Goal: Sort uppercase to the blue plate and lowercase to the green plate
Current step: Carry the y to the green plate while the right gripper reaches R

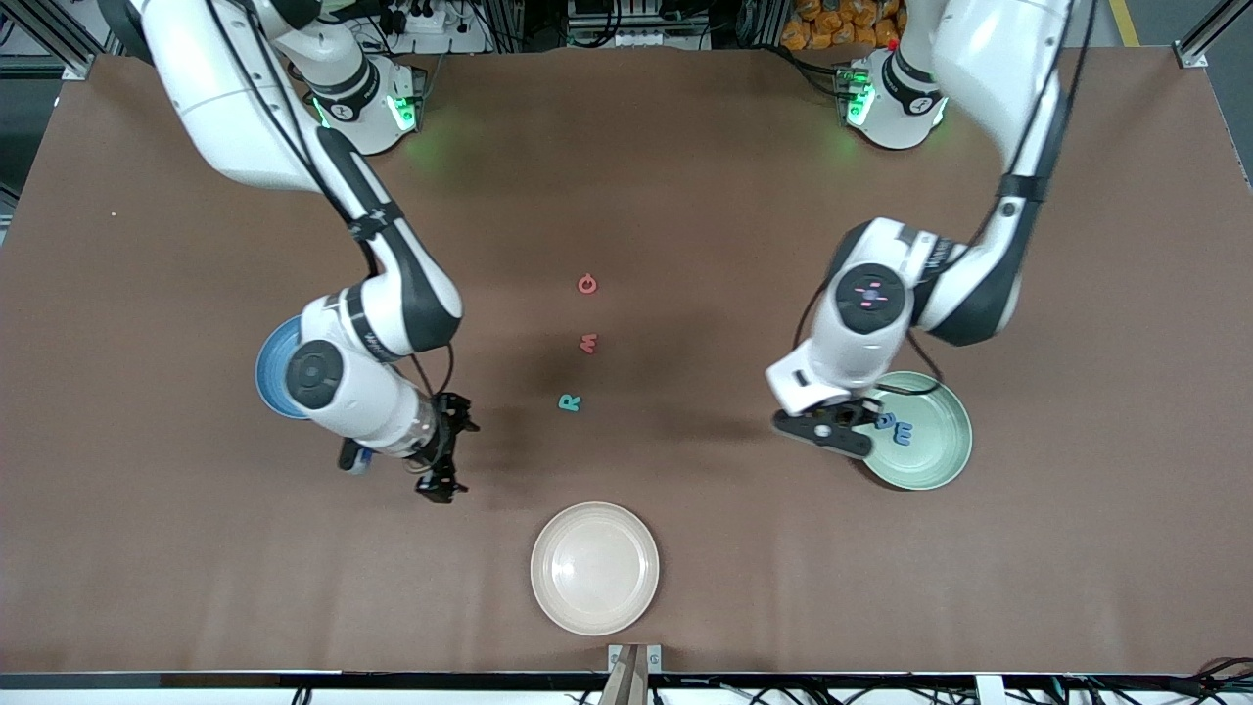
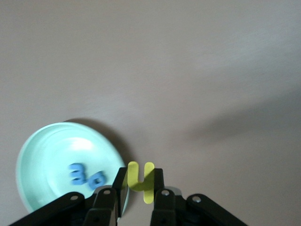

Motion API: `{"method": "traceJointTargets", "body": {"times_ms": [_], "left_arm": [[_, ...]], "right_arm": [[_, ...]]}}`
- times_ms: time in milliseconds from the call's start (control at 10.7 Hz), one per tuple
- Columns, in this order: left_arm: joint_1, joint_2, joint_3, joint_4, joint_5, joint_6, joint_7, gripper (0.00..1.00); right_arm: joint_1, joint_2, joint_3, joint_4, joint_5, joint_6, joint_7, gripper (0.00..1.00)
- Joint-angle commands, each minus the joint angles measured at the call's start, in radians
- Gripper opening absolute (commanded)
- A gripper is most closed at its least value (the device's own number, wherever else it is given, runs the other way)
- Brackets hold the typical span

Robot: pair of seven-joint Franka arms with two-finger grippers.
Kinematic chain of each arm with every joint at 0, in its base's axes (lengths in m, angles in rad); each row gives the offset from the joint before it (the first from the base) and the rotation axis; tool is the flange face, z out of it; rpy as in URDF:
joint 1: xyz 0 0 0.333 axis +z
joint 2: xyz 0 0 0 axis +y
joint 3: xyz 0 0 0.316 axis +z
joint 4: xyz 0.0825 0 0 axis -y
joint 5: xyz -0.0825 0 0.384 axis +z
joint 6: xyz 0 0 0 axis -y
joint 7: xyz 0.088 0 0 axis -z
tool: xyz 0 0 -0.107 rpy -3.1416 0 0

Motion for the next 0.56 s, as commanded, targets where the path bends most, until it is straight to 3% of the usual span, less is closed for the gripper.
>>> {"method": "traceJointTargets", "body": {"times_ms": [0, 281, 468], "left_arm": [[0.105, -0.063, -0.01, -0.103, 0.015, 0.056, 0.095, 0.2], [0.243, -0.048, -0.011, -0.166, 0.014, 0.163, 0.145, 0.2], [0.277, -0.007, -0.011, -0.195, -0.003, 0.238, 0.165, 0.2]], "right_arm": [[0.041, 0.027, -0.008, 0.039, -0.009, -0.016, 0.093, 1.0], [0.079, 0.054, -0.008, 0.039, -0.01, -0.005, 0.172, 1.0], [0.107, 0.076, -0.008, 0.042, -0.009, 0.005, 0.212, 1.0]]}}
